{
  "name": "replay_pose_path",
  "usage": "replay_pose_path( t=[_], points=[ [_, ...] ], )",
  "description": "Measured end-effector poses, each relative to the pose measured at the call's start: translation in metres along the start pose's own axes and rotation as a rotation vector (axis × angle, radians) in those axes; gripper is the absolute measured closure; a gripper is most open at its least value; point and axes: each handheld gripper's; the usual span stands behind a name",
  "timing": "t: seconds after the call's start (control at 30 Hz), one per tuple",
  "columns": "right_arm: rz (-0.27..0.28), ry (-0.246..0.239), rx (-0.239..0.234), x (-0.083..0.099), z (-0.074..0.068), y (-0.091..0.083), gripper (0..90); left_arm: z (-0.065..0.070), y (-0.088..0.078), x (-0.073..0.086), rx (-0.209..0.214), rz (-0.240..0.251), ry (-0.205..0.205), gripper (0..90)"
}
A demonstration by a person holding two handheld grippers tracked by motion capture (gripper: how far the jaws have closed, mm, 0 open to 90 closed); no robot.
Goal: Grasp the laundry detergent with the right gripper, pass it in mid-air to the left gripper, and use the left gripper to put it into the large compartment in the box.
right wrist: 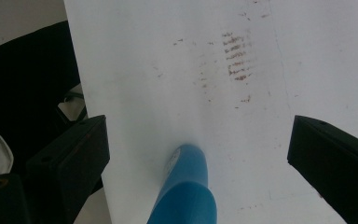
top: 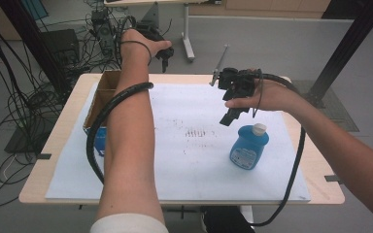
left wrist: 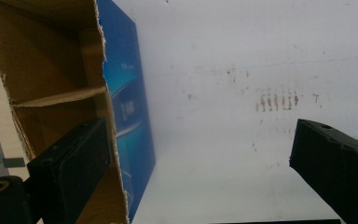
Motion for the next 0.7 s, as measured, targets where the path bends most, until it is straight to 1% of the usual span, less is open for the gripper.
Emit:
replay_pose_path(
  t=[0.23, 0.33, 0.43, 0.47, 0.7],
  points=[
    [-0.001, -0.002, 0.007, 0.000, 0.000, -0.002, 5.5, 0.000, -0.003, 0.000, -0.003, 0.005, 0.000, 5.7],
    [0.002, 0.005, 0.006, 0.002, -0.001, -0.005, 5.6, 0.000, -0.005, 0.001, -0.003, 0.008, 0.001, 5.7],
    [-0.001, 0.010, 0.007, 0.006, -0.002, -0.007, 5.6, 0.001, -0.005, 0.002, -0.007, 0.007, 0.000, 5.7],
    [-0.009, 0.020, 0.005, 0.008, -0.002, -0.008, 5.7, 0.002, -0.004, 0.003, -0.007, 0.005, 0.001, 5.7],
    [-0.011, 0.034, 0.015, 0.020, -0.005, -0.016, 5.8, 0.009, -0.004, 0.004, -0.005, 0.002, 0.015, 5.7]
  ],
)
Point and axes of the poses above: each handheld gripper's, and its own axes: y roughly forward along the jaws, x roughly out of its underside, z roughly to its right, and after that the axes turned 8 degrees about x, right-handed
